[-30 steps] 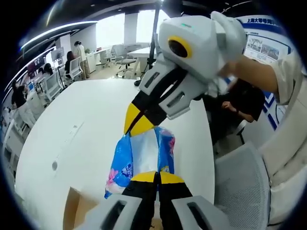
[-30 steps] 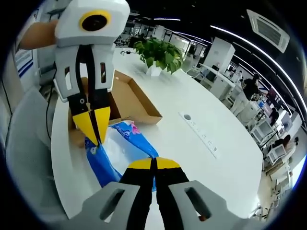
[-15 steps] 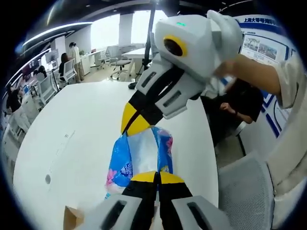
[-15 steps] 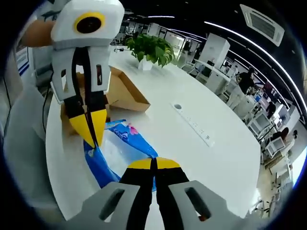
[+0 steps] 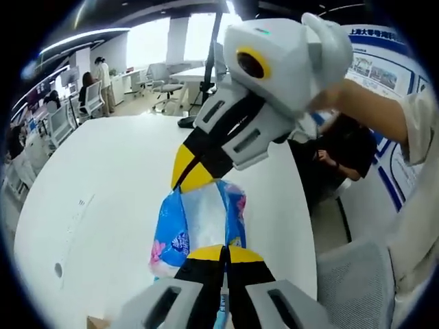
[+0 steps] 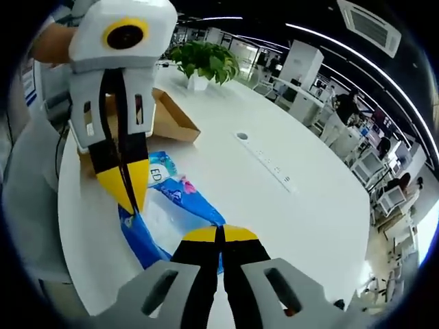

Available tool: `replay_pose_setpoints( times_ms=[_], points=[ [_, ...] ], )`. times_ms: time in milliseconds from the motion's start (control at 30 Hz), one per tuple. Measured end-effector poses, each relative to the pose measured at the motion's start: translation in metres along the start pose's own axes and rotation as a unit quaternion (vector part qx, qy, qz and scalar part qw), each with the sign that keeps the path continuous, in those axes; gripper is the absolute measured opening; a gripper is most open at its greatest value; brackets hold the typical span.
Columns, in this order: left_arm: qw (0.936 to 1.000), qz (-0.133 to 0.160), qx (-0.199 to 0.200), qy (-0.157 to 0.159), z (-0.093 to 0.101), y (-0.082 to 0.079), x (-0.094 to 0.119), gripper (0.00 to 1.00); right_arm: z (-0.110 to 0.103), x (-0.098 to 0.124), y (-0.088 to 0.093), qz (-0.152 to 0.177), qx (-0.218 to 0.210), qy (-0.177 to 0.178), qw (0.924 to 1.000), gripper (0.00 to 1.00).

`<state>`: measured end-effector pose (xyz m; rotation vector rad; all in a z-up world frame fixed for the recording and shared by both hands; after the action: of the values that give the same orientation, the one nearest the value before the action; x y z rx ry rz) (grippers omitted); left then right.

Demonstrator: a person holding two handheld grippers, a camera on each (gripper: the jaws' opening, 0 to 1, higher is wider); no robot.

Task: Operate the shoe box by opening the lid, removing the specified soft item, and placing it in the target area until the item is outside and the box remains undamaged.

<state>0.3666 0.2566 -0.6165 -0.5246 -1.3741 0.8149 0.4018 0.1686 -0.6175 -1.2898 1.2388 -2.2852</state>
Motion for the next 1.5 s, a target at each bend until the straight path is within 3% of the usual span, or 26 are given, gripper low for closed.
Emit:
replay_pose_setpoints(
  times_ms=[300, 800, 1067, 1500],
  points=[
    [0.9999, -0.006, -0.006, 0.013, -0.002, -0.009, -0.025, 0.0, 0.015, 0.001, 0.025, -0.016, -0.004, 0.011, 0.9998, 0.0],
    [0.9989, -0.022, -0.003, 0.04, -0.006, -0.009, -0.066, 0.0, 0.026, -0.004, 0.063, -0.041, -0.009, 0.014, 0.999, 0.0],
    [0.9983, -0.034, 0.006, 0.047, -0.009, 0.002, -0.081, 0.0, 0.026, -0.015, 0.077, -0.054, -0.01, 0.01, 0.9985, 0.0],
    [0.9977, -0.046, 0.019, 0.046, -0.017, 0.019, -0.087, 0.0, 0.022, -0.033, 0.084, -0.068, -0.004, -0.003, 0.9977, 0.0]
  ],
)
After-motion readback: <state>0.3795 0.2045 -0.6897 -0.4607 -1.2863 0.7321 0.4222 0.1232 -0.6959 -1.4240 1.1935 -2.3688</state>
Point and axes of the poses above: the point that each gripper's makers call its tool centre point, and the gripper's own axes: x roughly backward along the fingers, z roughly to its right, y roughly out of its underside, the point moved 5 cm from there along x, roughly backward along the fingers, and after that the axes turned 7 degrees about z, right-handed, at the moved point
